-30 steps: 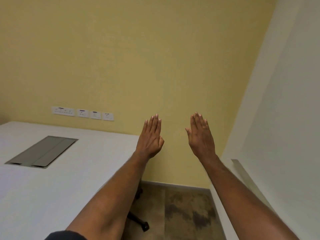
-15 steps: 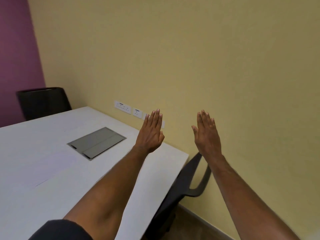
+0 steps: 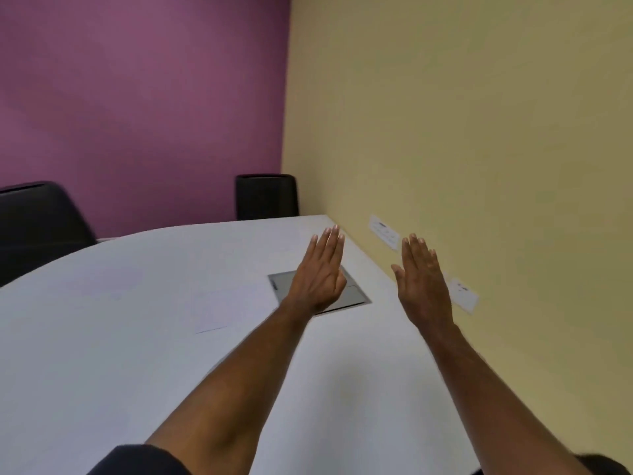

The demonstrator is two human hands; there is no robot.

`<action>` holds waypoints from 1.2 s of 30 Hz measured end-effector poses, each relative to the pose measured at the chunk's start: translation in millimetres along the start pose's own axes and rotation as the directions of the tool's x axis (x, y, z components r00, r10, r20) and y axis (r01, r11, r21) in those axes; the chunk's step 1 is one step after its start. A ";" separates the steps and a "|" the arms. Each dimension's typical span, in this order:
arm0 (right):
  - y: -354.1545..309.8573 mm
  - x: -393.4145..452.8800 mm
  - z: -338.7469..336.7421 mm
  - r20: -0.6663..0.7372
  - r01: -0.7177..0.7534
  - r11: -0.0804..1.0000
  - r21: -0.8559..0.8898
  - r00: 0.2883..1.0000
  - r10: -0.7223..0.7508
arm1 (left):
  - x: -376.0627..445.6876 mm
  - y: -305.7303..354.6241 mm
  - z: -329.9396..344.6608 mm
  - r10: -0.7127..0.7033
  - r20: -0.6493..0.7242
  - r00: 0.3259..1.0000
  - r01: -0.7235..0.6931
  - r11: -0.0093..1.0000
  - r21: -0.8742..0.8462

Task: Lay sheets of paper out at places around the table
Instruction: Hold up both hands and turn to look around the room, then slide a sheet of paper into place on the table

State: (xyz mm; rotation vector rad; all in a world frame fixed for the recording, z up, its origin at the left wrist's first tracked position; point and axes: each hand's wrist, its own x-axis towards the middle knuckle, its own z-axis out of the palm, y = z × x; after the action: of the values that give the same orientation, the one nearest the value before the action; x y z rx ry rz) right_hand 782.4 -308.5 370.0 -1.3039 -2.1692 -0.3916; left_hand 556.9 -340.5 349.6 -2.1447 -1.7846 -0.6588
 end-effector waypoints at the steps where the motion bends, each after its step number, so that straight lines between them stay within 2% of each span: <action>1: -7.0 11.3 14.1 0.014 0.017 0.999 0.035 1.000 -0.018 | -2.0 -14.2 2.2 -0.037 0.004 0.999 0.037 0.999 0.019; 5: -48.1 42.4 68.6 0.046 0.119 0.983 0.136 0.991 -0.127 | -26.9 -80.2 12.0 -0.168 0.012 0.986 0.166 0.983 0.079; 9: -96.3 65.3 115.3 0.092 0.175 0.956 0.237 0.975 -0.202 | -52.0 -143.9 21.0 -0.223 0.047 0.974 0.217 0.970 0.107; 16: -150.0 99.0 212.1 0.190 0.205 0.939 0.275 0.946 -0.262 | -61.0 -242.5 59.3 -0.328 0.102 0.939 0.316 0.942 0.116; 24: -189.3 125.2 330.5 0.343 0.134 0.939 0.315 0.907 -0.245 | -53.8 -338.6 145.4 -0.382 0.190 0.904 0.376 0.924 0.071; 31: -201.5 113.6 446.0 0.473 0.046 0.948 0.315 0.858 -0.199 | -60.4 -421.2 239.7 -0.399 0.262 0.879 0.388 0.917 0.094; 36: -204.0 81.9 532.9 0.556 -0.034 0.964 0.265 0.822 -0.124 | -71.2 -467.9 312.0 -0.383 0.395 0.835 0.355 0.924 0.145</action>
State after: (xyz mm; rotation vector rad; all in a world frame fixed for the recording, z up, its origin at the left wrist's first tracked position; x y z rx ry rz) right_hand 402.9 -73.1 5.5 -1.3298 -2.6256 0.3188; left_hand 143.0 -155.7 9.2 -2.0190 -2.4488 -0.2117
